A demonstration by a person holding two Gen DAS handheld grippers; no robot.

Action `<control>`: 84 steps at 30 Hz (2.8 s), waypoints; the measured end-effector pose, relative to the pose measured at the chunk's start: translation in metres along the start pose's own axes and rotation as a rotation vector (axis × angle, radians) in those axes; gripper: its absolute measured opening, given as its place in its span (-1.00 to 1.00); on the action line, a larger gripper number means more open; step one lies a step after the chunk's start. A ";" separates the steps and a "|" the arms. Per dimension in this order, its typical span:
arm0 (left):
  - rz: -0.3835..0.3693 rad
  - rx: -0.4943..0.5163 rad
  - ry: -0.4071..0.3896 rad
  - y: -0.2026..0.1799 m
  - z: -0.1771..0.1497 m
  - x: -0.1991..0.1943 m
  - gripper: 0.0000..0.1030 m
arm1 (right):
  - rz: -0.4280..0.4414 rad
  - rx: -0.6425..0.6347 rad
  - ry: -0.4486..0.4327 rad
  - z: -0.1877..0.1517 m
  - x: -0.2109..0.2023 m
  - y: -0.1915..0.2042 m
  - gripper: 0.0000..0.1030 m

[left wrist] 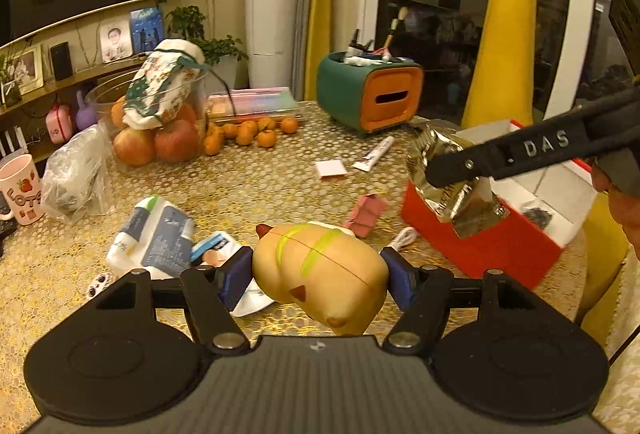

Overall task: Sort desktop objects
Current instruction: 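Carry the bun and foil pouch over the red box with both grippers, then lower the bun and pouch into the box and open both grippers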

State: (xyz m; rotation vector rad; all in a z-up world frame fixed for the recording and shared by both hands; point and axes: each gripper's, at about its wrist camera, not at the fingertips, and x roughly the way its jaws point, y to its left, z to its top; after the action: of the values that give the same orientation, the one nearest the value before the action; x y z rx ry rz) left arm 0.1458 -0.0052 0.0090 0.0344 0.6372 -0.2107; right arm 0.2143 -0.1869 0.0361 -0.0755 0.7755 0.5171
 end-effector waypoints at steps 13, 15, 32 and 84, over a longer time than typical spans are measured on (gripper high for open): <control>-0.110 0.093 -0.009 -0.078 0.021 0.005 0.33 | -0.075 0.076 0.021 -0.032 -0.054 -0.065 -0.10; -0.129 0.110 -0.008 -0.092 0.024 0.008 0.33 | -0.088 0.081 0.018 -0.035 -0.062 -0.075 -0.10; -0.235 0.256 0.020 -0.181 0.065 0.059 0.33 | -0.205 0.189 -0.024 -0.042 -0.085 -0.174 -0.10; -0.304 0.269 0.279 -0.220 0.051 0.167 0.39 | -0.291 0.174 0.150 -0.061 0.021 -0.216 0.28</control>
State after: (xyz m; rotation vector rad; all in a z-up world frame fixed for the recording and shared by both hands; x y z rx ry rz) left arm 0.2617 -0.2562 -0.0422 0.2298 0.8881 -0.5922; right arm 0.2895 -0.3819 -0.0484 -0.0652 0.9355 0.1680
